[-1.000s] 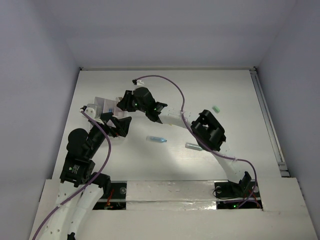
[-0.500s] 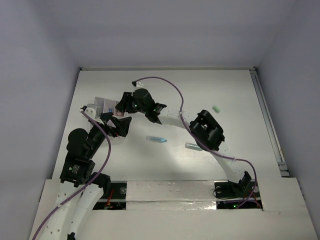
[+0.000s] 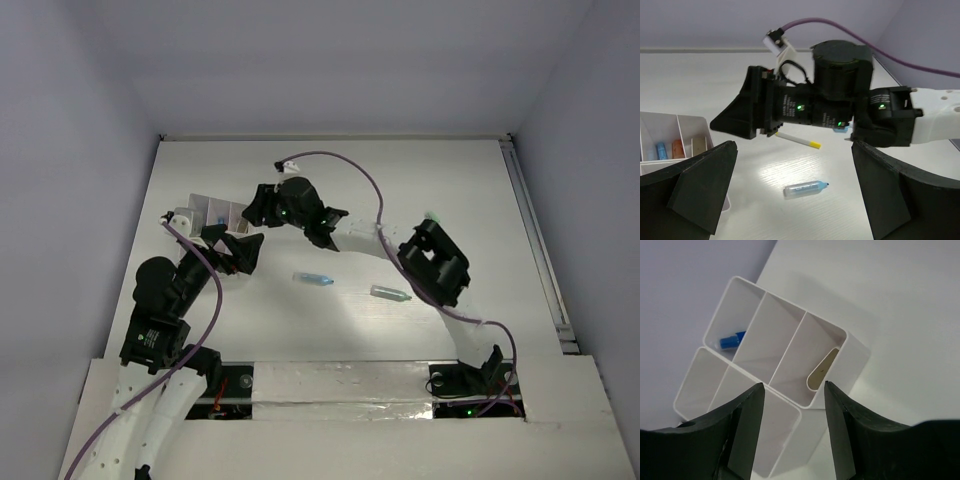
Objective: Sort the stationery into containers
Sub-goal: Pick up the pen from the center of the board, then place the pen in the storage box, then pick up the pen from the center of the board.
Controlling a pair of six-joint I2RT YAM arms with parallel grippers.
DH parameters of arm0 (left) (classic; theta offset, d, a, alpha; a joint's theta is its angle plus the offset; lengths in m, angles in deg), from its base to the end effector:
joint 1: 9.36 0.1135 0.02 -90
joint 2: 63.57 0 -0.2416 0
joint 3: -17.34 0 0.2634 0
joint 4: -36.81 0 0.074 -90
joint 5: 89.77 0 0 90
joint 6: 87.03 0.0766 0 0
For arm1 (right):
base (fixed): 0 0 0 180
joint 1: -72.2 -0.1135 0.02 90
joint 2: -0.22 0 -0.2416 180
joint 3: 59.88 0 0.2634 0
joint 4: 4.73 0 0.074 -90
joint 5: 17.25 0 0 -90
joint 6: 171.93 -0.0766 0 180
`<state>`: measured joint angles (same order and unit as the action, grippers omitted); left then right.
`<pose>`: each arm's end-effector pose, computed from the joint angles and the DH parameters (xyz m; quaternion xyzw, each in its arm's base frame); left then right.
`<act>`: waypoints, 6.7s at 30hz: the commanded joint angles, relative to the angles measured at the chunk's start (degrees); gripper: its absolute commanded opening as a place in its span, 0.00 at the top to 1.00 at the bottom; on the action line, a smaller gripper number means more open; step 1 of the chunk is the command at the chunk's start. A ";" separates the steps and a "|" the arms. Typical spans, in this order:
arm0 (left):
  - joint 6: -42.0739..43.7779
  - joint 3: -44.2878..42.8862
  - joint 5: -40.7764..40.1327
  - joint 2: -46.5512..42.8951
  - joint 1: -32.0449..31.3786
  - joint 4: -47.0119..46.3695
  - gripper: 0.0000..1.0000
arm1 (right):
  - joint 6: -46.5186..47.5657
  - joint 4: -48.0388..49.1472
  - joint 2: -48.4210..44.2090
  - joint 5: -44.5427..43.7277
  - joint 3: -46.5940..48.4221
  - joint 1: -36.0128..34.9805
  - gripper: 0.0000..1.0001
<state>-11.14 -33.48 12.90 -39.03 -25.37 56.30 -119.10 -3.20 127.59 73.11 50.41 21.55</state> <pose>0.1723 -0.0669 0.3481 0.0934 0.6585 -0.2638 0.6986 0.3569 0.4361 0.1878 -0.0953 0.7905 0.4213 0.4341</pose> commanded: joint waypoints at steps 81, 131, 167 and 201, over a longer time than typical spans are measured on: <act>1.01 -5.33 1.84 -0.89 1.16 -3.95 0.01 | -8.80 44.45 0.65 25.57 3.31 1.62 0.96; 1.36 -3.48 -0.71 -4.06 0.10 -4.31 0.01 | 3.68 32.23 20.99 10.80 27.52 -8.58 0.56; 0.75 -2.69 2.71 -0.28 -2.53 -3.87 0.01 | 33.99 -40.94 -21.74 0.00 -18.39 26.75 0.39; 1.28 -2.96 3.07 -0.45 -3.06 -3.69 0.01 | 50.26 -58.91 3.14 2.45 7.99 27.27 0.75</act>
<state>-10.00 -35.95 15.26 -39.27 -28.14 54.51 -70.97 -60.03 128.40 75.25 56.77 48.54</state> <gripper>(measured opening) 0.989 0.256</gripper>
